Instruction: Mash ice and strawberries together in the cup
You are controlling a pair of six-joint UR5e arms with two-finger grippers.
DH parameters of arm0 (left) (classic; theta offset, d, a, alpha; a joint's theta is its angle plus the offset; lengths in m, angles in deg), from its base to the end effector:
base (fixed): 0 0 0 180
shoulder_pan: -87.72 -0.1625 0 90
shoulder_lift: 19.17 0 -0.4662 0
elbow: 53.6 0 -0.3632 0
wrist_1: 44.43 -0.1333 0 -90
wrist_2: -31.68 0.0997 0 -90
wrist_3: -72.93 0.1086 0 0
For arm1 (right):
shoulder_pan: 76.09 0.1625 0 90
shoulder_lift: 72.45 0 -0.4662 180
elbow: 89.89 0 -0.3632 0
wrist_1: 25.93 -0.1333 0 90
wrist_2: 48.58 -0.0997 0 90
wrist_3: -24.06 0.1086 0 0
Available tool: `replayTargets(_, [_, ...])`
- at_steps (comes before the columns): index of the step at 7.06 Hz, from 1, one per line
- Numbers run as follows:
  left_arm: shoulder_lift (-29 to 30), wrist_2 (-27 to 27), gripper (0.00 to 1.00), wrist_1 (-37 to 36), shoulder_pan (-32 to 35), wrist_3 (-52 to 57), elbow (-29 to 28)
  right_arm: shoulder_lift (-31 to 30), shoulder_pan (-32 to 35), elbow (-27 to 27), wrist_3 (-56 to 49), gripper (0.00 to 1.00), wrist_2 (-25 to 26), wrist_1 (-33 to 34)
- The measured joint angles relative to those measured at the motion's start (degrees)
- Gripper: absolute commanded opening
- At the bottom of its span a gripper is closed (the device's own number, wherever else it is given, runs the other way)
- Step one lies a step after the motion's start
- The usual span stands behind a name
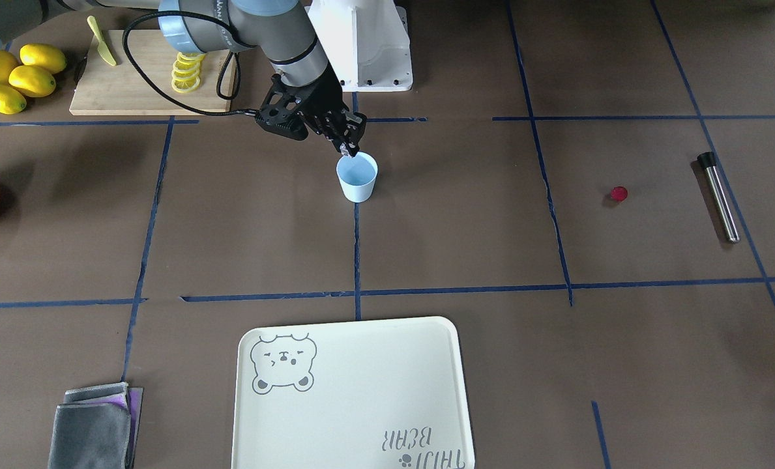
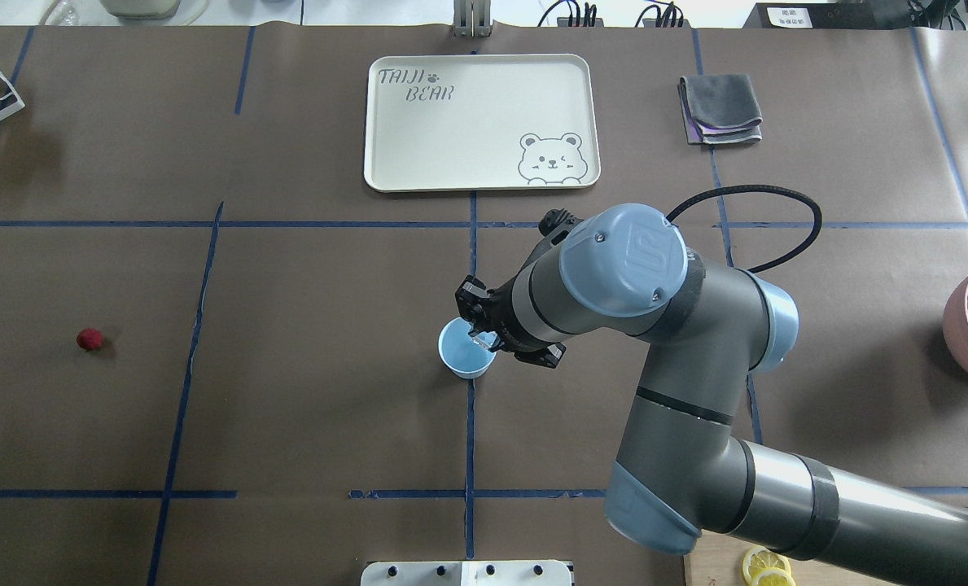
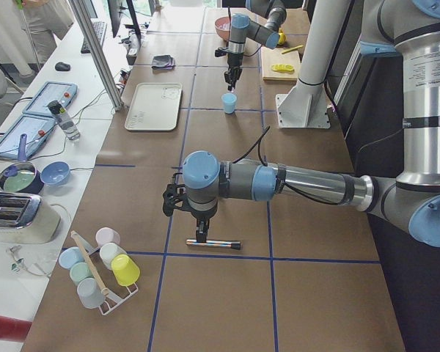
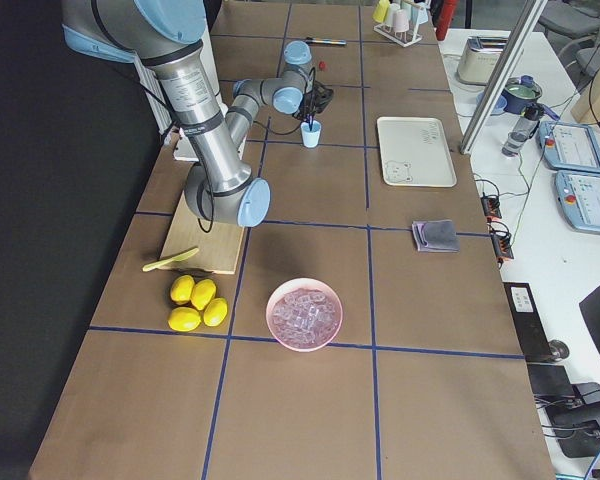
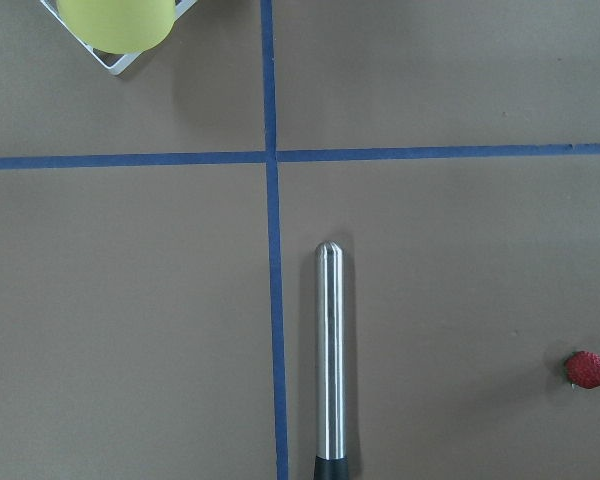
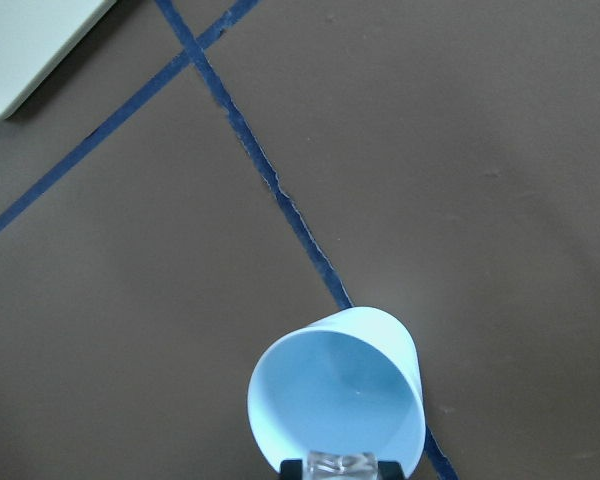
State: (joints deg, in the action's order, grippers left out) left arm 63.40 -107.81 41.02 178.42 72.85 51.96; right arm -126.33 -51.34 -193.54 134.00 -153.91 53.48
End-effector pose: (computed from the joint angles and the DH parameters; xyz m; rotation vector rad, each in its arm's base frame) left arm -0.0557 -0.4025 0.6376 0.0632 0.8631 0.0142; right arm -0.5463 -0.3670 0.2269 -0.2009 -1.0711 0.5619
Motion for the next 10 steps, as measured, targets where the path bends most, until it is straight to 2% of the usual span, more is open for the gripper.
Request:
replayTargets(1, [-0.17, -0.5, 1.0, 0.07, 0.0, 0.0, 0.01, 0.69, -0.1, 1.13, 0.09, 0.59, 0.18, 0.08])
replayTargets(2, [-0.25, -0.85, 1.0, 0.12, 0.0, 0.0, 0.05, 0.99, -0.12, 1.74, 0.15, 0.71, 0.21, 0.13])
replayTargets(6, [-0.31, -1.05, 1.0, 0.15, 0.0, -0.01, 0.09, 0.23, 1.86, 1.28, -0.28, 0.72, -1.37, 1.13])
replayTargets(7, [-0.44, -1.05, 1.0, 0.16, -0.03, 0.0, 0.09, -2.41, 4.67, -1.32, -2.04, 0.72, -4.27, 2.21])
replayTargets(8, [-0.62, -1.05, 1.0, 0.16, -0.04, 0.0, 0.09, -7.61, 8.01, -5.37, -6.49, 0.99, -7.65, 2.59])
replayTargets(10, [-0.72, -1.05, 1.0, 0.15, -0.01, -0.01, 0.09, -20.67, 14.25, -12.59, -19.84, 0.99, -11.34, 2.44])
